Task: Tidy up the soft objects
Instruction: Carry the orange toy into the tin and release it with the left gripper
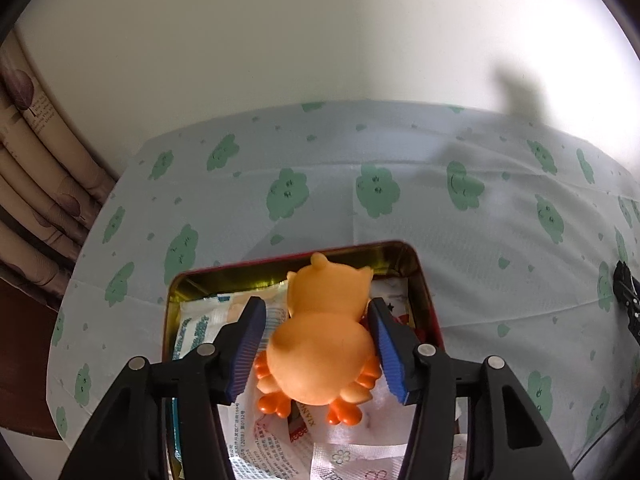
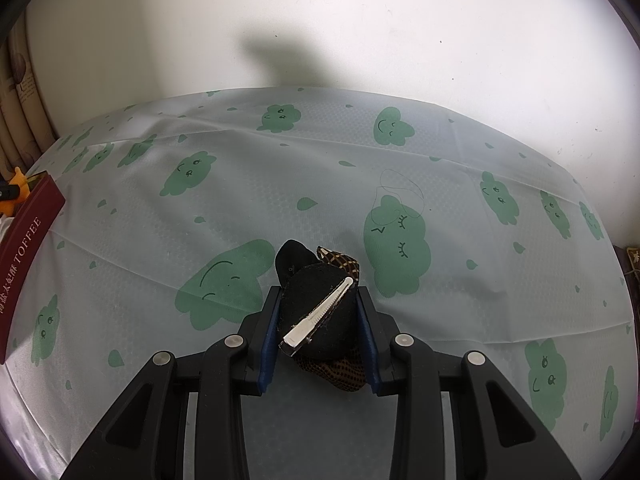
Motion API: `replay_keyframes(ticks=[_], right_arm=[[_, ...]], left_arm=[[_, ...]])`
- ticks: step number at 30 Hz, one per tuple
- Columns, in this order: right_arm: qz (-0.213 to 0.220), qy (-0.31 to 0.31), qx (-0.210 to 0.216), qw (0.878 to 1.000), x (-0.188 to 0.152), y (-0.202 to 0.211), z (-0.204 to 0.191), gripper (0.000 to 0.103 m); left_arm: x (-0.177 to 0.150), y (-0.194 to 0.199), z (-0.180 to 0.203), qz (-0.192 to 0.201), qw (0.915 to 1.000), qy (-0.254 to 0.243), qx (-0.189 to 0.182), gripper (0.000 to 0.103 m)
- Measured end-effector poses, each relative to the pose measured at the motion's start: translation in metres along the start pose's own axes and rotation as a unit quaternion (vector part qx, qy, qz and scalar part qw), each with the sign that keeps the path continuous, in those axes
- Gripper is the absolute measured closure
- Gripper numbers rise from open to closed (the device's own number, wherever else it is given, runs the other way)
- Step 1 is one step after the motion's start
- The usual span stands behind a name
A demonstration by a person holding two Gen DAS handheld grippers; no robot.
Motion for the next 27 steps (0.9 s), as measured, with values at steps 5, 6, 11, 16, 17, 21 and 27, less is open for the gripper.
replay_keyframes(ticks=[5, 6, 11, 16, 17, 21, 27], right_arm=[[0.000, 0.002, -0.002, 1.000, 0.000, 0.000, -0.002, 0.071], [0.000, 0.002, -0.003, 1.000, 0.000, 0.000, -0.001, 0.071], [0.000, 0.003, -0.003, 1.000, 0.000, 0.000, -0.001, 0.071], [0.000, 0.003, -0.004, 1.000, -0.001, 0.001, -0.002, 0.071], [0.000, 0.003, -0.004, 1.000, -0.001, 0.001, -0.001, 0.071], [0.000, 0.005, -0.006, 1.000, 0.000, 0.000, -0.002, 0.071], [0.002, 0.009, -0.008, 1.000, -0.001, 0.002, -0.004, 0.072]], left_arm=[[0.005, 0.013, 0.003, 0.020, 0.9998, -0.002, -0.009, 0.045], [0.005, 0.016, 0.004, 0.022, 0.9997, -0.005, -0.006, 0.045], [0.005, 0.037, 0.004, 0.052, 0.9983, -0.017, 0.020, 0.045], [-0.001, 0.064, 0.002, 0.083, 0.9960, -0.016, 0.030, 0.045], [-0.004, 0.070, 0.001, 0.089, 0.9954, -0.016, 0.030, 0.045], [-0.019, 0.088, -0.001, 0.104, 0.9941, -0.018, 0.026, 0.045], [-0.049, 0.104, -0.015, 0.117, 0.9923, -0.008, 0.039, 0.045]])
Point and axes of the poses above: each gripper's, at about its wrist camera, not at the fingertips, and y roughly against the way its jaws point, z to its right, x to its top, the point moved 6 cm from there along -y, roughly the way its jaws point, and after that the axes turned 3 degrees about z, right-handed, at the moved point
